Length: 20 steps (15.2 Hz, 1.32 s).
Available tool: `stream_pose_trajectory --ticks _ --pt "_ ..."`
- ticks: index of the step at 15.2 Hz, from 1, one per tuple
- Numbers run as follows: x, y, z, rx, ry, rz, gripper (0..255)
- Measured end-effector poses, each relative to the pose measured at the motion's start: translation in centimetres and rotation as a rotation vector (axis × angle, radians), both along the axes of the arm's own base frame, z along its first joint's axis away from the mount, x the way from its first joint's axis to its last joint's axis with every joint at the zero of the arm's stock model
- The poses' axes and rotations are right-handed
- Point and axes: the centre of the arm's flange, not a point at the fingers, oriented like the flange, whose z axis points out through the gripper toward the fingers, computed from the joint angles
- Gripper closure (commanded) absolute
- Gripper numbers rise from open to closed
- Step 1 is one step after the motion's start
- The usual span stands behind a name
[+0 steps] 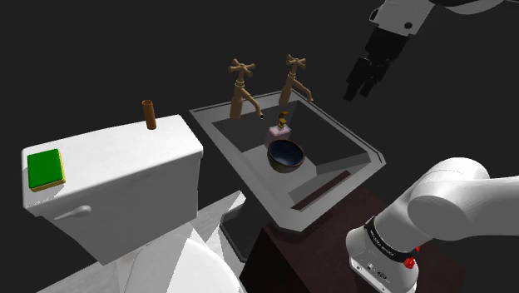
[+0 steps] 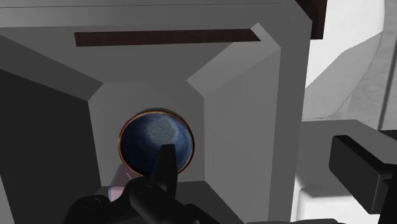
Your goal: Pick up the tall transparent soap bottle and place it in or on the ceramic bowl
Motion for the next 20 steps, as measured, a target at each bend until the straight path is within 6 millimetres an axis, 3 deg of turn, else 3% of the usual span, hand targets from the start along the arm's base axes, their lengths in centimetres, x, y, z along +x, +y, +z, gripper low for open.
stream_pose_trajectory --ticks 4,20 --pt "1.3 -1.5 -1.9 0.011 -0.012 -0.002 0" --pt "11.8 -10.9 -17.1 0.090 -0.124 -0.018 0"
